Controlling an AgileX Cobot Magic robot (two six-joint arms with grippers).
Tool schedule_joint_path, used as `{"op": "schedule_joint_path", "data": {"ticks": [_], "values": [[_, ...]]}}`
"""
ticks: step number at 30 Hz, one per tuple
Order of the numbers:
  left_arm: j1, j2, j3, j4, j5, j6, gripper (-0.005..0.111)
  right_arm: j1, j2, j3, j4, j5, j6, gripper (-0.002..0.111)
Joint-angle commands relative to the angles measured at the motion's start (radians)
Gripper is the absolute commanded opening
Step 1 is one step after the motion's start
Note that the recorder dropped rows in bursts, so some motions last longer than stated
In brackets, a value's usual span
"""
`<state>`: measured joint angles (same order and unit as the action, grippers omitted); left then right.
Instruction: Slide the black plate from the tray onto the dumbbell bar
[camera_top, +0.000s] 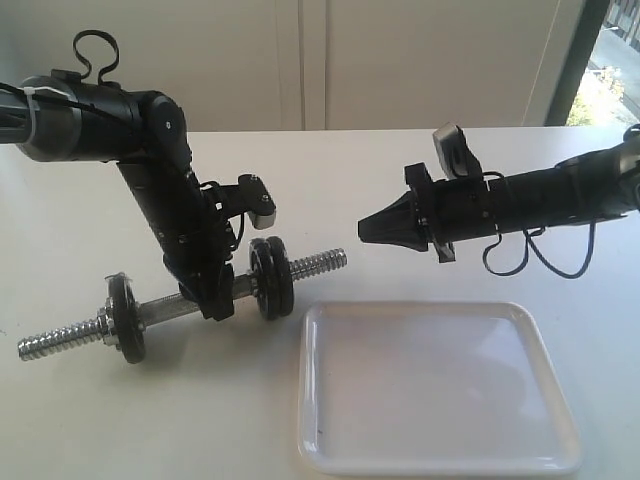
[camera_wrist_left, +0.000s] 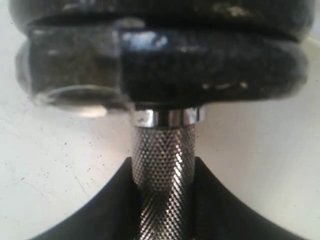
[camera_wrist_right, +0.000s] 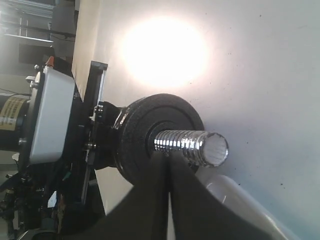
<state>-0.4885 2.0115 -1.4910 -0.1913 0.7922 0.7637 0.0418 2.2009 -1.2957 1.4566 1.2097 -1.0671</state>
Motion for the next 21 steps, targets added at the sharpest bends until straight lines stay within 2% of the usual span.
{"op": "schedule_joint_path", "data": {"ticks": [1, 10, 21], "values": [[-0.001, -0.047, -0.022, -0.055, 0.008, -0.002, 0.0, -0.003, -0.033, -0.008, 0.004, 0.011, 0.0, 0.0], [-0.001, -0.047, -0.022, -0.055, -0.022, -0.004, 0.0, -0.003, -0.184, -0.005, -0.036, 0.011, 0.028, 0.0], [-0.001, -0.047, -0.022, -0.047, -0.031, -0.004, 0.0, -0.003, -0.549, 0.096, -0.05, 0.011, 0.025, 0.0]]}}
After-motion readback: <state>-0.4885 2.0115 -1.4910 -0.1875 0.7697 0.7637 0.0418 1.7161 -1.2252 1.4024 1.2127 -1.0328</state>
